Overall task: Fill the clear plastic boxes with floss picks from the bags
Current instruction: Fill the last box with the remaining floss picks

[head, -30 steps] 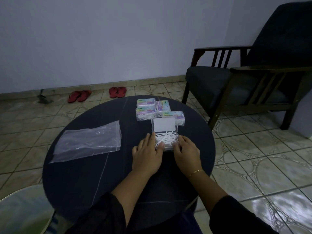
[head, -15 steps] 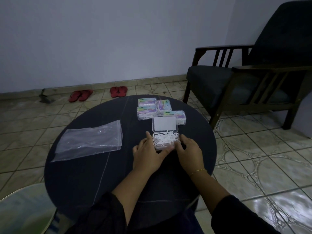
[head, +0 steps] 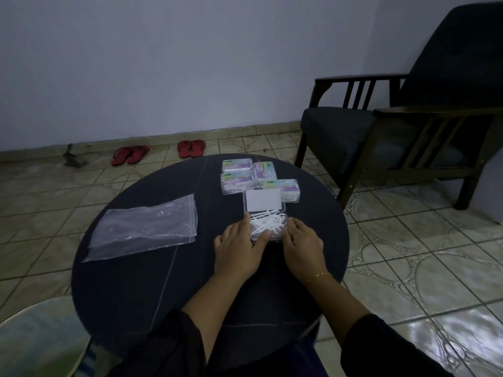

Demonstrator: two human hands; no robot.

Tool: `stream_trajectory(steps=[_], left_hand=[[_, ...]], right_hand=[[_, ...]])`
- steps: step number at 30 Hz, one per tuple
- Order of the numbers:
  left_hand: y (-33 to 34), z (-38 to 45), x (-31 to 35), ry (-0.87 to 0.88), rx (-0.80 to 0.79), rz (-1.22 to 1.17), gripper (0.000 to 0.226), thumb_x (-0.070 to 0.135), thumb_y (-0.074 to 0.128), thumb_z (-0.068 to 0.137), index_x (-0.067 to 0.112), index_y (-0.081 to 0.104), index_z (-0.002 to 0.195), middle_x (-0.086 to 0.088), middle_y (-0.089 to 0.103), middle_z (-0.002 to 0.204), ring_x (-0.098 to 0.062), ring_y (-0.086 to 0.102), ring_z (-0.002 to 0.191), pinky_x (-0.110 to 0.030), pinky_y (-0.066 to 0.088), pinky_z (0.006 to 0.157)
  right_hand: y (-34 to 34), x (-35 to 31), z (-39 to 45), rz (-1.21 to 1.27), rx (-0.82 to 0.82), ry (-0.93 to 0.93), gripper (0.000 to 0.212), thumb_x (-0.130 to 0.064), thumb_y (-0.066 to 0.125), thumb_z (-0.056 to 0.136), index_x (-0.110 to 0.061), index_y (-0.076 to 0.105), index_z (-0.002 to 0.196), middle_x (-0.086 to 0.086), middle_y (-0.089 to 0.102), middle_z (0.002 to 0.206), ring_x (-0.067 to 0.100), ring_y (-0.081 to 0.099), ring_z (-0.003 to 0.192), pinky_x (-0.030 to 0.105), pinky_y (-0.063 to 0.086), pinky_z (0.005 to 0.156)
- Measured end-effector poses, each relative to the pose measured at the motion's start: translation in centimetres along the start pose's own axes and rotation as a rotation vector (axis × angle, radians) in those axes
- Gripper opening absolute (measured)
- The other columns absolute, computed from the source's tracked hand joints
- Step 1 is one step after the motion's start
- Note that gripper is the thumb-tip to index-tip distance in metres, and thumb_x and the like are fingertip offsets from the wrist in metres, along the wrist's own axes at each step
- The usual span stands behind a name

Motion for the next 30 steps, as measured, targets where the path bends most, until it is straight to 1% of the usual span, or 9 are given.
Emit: stream_trajectory(steps=[3, 6, 8, 12, 14, 16, 19, 24, 30], left_hand=[[0.0, 0.0, 0.0, -0.005, 0.001, 0.000, 0.071, 0.062, 0.023, 0.094, 0.025, 0.006, 0.152, 0.004, 0.025, 0.155, -0.016, 0.017, 0.142, -0.038, 0.014, 0.111], [0.1, 0.1, -0.1, -0.015, 0.002, -0.009, 0.068, 0.061, 0.023, 0.095, 0.029, 0.006, 0.152, 0.003, 0.025, 0.154, -0.018, 0.017, 0.142, -0.039, 0.014, 0.111], [0.1, 0.1, -0.1, -0.014, 0.005, -0.021, 0.069, 0.062, 0.023, 0.095, 0.029, 0.002, 0.152, 0.003, 0.025, 0.154, -0.018, 0.017, 0.142, -0.040, 0.014, 0.112], [-0.4, 0.2, -0.4, -0.039, 0.022, -0.158, 0.082, 0.062, 0.035, 0.092, 0.024, -0.007, 0.152, 0.000, 0.019, 0.157, -0.021, 0.014, 0.143, -0.043, 0.015, 0.113], [-1.4, 0.2, -0.4, 0.012, 0.073, -0.169, 0.084, 0.061, 0.040, 0.091, 0.024, -0.004, 0.152, 0.000, 0.014, 0.158, -0.019, 0.012, 0.143, -0.041, 0.016, 0.112], [-2.4, 0.4, 0.2, 0.154, 0.124, -0.046, 0.080, 0.059, 0.040, 0.092, 0.023, 0.003, 0.153, 0.003, 0.013, 0.158, -0.016, 0.010, 0.143, -0.038, 0.016, 0.111], [-2.7, 1.3, 1.2, 0.306, 0.044, 0.114, 0.075, 0.058, 0.034, 0.095, 0.021, 0.006, 0.153, 0.006, 0.012, 0.158, -0.012, 0.007, 0.143, -0.035, 0.013, 0.112], [-1.6, 2.0, 1.3, 0.305, -0.123, 0.160, 0.069, 0.052, 0.027, 0.099, 0.019, 0.000, 0.153, 0.003, 0.014, 0.157, -0.010, 0.005, 0.142, -0.033, 0.010, 0.112], [-0.9, 1.7, 1.0, 0.338, -0.081, 0.141, 0.059, 0.044, 0.024, 0.102, 0.020, 0.008, 0.153, 0.005, 0.015, 0.158, -0.010, 0.008, 0.144, -0.030, 0.008, 0.113]], right_hand=[[0.3, -0.2, -0.1, -0.054, -0.025, -0.020, 0.039, -0.030, 0.031, 0.102, -0.018, 0.040, 0.138, -0.001, 0.041, 0.142, 0.020, 0.040, 0.125, 0.037, 0.028, 0.103], [0.7, -0.3, -0.1, -0.131, -0.100, -0.019, 0.049, -0.032, 0.026, 0.102, -0.017, 0.021, 0.149, -0.001, 0.024, 0.154, 0.020, 0.029, 0.136, 0.038, 0.021, 0.109], [0.6, -0.4, 0.0, -0.110, -0.124, -0.011, 0.051, -0.032, 0.026, 0.103, -0.016, 0.017, 0.150, 0.000, 0.021, 0.156, 0.021, 0.025, 0.138, 0.038, 0.019, 0.111], [-0.6, 0.0, 0.8, 0.039, -0.131, 0.034, 0.060, -0.031, 0.040, 0.099, -0.017, 0.013, 0.152, -0.001, 0.016, 0.157, 0.021, 0.016, 0.142, 0.042, 0.017, 0.112], [-1.5, -0.2, 1.3, -0.025, -0.125, -0.044, 0.067, -0.030, 0.048, 0.096, -0.021, 0.013, 0.152, -0.003, 0.014, 0.157, 0.020, 0.013, 0.142, 0.042, 0.017, 0.112], [-2.1, -1.0, 1.7, -0.124, -0.170, -0.164, 0.072, -0.032, 0.053, 0.092, -0.026, 0.012, 0.151, -0.007, 0.011, 0.157, 0.017, 0.007, 0.143, 0.042, 0.013, 0.113], [-1.9, -2.4, 2.5, -0.265, -0.296, -0.308, 0.077, -0.040, 0.053, 0.091, -0.029, 0.008, 0.152, -0.010, 0.007, 0.158, 0.014, -0.001, 0.144, 0.041, 0.008, 0.114], [-0.7, -3.1, 3.4, -0.429, -0.405, -0.376, 0.077, -0.048, 0.046, 0.092, -0.025, 0.004, 0.153, -0.008, 0.005, 0.159, 0.015, -0.003, 0.145, 0.041, 0.008, 0.113], [-0.2, -2.9, 2.9, -0.486, -0.376, -0.417, 0.067, -0.044, 0.039, 0.097, -0.023, 0.008, 0.153, -0.005, 0.009, 0.158, 0.016, 0.000, 0.145, 0.042, 0.009, 0.113]])
Point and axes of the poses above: each hand's wrist, its own z-axis towards the middle knuckle, its own y-axis out of the palm, x = y × z, the point moved 6 cm from there along z, towards the middle knuckle
